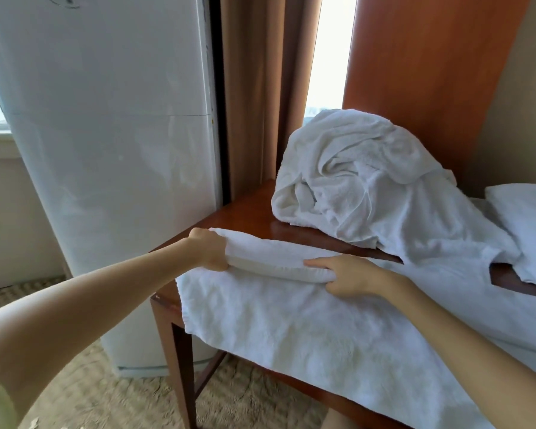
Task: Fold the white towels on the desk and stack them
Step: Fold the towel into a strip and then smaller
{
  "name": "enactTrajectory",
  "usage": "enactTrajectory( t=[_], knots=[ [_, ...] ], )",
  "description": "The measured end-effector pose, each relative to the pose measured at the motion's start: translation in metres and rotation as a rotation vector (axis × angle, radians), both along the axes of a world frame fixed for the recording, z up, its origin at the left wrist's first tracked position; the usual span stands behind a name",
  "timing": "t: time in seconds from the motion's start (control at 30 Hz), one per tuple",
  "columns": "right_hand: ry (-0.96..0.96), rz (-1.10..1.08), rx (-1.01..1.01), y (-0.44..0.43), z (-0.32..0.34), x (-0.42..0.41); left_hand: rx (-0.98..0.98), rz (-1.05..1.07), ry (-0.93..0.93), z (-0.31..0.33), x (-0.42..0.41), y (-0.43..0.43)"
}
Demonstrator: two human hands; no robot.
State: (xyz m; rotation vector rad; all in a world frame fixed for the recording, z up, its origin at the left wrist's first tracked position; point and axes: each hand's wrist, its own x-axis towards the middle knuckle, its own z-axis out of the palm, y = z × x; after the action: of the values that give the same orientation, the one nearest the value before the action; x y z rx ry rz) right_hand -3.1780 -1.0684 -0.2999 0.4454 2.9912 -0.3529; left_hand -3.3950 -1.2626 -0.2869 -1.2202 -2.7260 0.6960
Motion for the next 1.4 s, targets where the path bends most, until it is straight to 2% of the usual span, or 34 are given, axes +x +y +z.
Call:
enactTrajectory(
  t=[0.07,0.17,0.23,0.27,0.37,0.43,0.53,0.63,0.67,0.7,0.73,0.8,0.83,0.87,0.97,1.0,1.17,1.3,1.4],
  knots=[
    [-0.012,-0.022,0.032,0.0,0.0,-0.006,0.081,0.107,-0.096,-0.002,-0.006,0.006],
    [-0.082,-0.057,0.11,-0.003,0.004,-0.018,0.041,0.214,-0.061,-0.002,-0.009,0.014],
    [-0.112,-0.046,0.072,-0.002,0.01,-0.022,-0.016,0.142,-0.069,0.001,-0.008,0.02],
    [-0.1,-0.023,0.033,-0.002,0.012,-0.022,-0.024,0.05,-0.132,0.004,-0.004,0.024],
    [0.008,0.085,-0.13,-0.004,0.008,-0.019,0.054,-0.17,-0.547,0.006,0.013,0.036],
    [0.053,0.118,-0.245,-0.007,0.002,-0.017,0.119,-0.141,-0.745,-0.002,0.021,0.042],
    [0.11,0.1,-0.396,-0.006,0.002,-0.015,0.224,-0.068,-0.841,-0.011,0.022,0.042],
    [0.095,0.057,-0.611,0.002,0.016,-0.006,0.361,0.015,-1.24,-0.002,0.009,0.038],
    [0.061,0.066,-0.659,0.005,0.018,-0.003,0.349,0.024,-1.262,0.002,0.005,0.036],
    [0.052,0.074,-0.682,0.007,0.018,-0.002,0.316,0.05,-1.184,0.004,0.003,0.034],
    [0.076,0.072,-0.688,0.007,0.015,-0.003,0.264,0.054,-1.012,0.001,0.002,0.033],
    [0.226,0.017,-0.623,0.004,0.004,-0.01,0.112,-0.055,-0.616,-0.016,0.0,0.035],
    [0.281,-0.017,-0.556,0.001,-0.002,-0.012,0.103,-0.114,-0.513,-0.025,0.001,0.037],
    [0.279,-0.032,-0.459,-0.002,-0.007,-0.015,0.148,-0.132,-0.473,-0.032,0.004,0.038],
    [0.092,-0.002,-0.074,-0.009,-0.021,-0.014,0.297,-0.156,-0.445,-0.04,-0.002,0.037],
    [0.056,0.0,-0.012,-0.008,-0.024,-0.013,0.303,-0.175,-0.442,-0.04,-0.007,0.037],
    [0.055,-0.158,-0.004,0.023,-0.029,0.018,0.289,-0.227,-0.444,-0.046,-0.041,0.046],
    [0.137,-0.208,0.0,0.045,-0.036,0.044,0.241,-0.163,-0.375,-0.04,-0.039,0.071],
    [0.145,-0.175,0.002,0.047,-0.036,0.042,0.394,-0.308,-0.305,-0.033,0.009,0.098]
  ],
)
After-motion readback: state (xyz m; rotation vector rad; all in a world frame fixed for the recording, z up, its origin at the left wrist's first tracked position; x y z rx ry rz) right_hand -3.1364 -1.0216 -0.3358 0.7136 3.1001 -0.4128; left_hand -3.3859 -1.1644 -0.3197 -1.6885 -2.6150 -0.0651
